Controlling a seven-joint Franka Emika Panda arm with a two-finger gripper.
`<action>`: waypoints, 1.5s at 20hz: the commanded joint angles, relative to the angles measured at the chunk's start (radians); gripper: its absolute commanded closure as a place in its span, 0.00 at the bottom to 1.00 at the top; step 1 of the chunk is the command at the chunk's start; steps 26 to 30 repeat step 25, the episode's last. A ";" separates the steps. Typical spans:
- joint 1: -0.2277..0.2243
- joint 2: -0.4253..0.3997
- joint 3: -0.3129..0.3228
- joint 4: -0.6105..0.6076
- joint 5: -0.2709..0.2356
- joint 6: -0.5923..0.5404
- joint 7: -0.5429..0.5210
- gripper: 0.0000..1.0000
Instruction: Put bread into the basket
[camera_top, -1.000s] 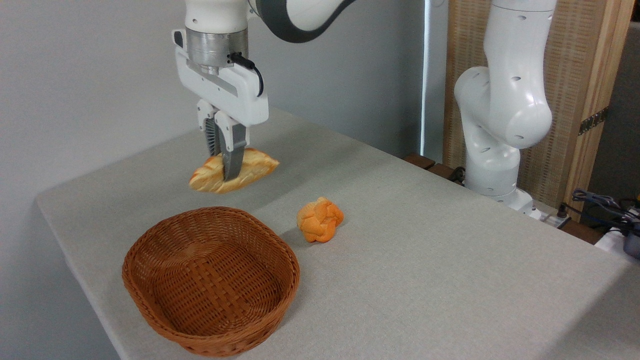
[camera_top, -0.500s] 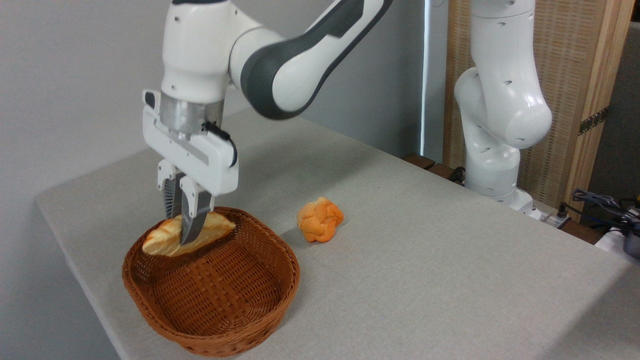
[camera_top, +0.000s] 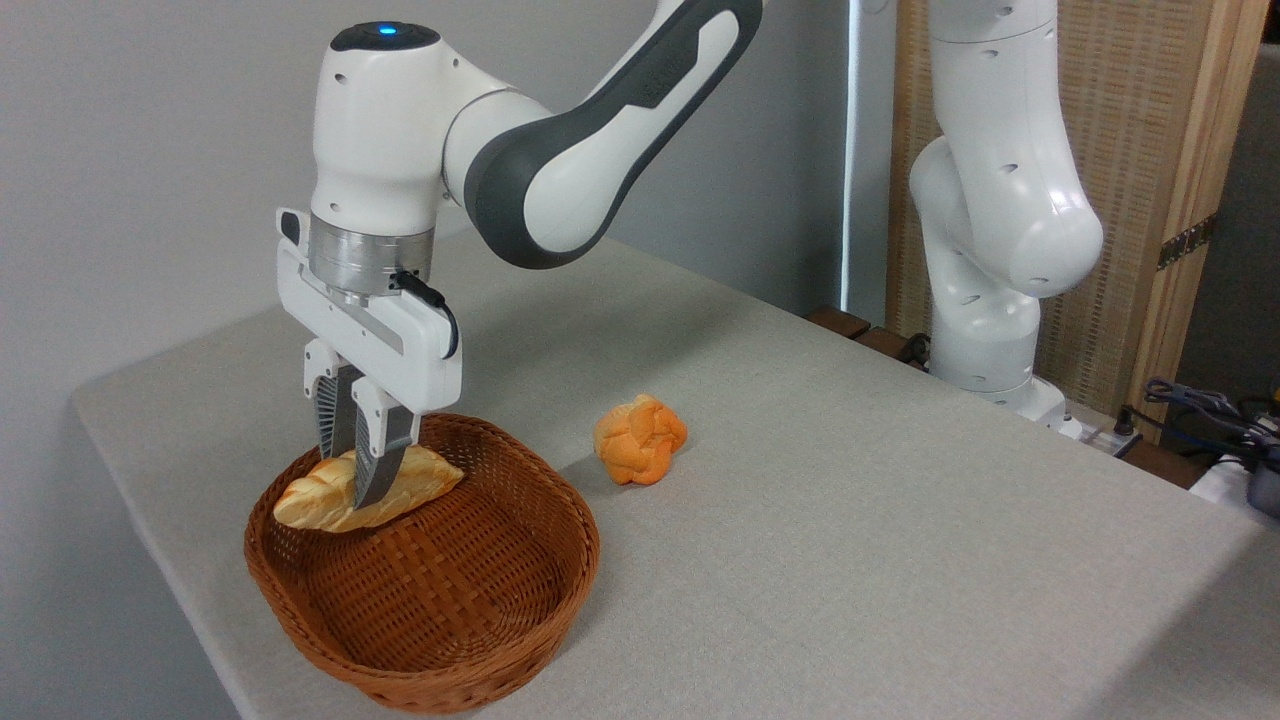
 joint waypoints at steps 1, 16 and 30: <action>-0.004 -0.004 0.002 0.012 -0.017 0.001 -0.010 0.00; 0.006 -0.201 0.045 0.012 0.067 -0.305 -0.012 0.00; 0.006 -0.282 0.109 0.012 0.166 -0.502 0.002 0.00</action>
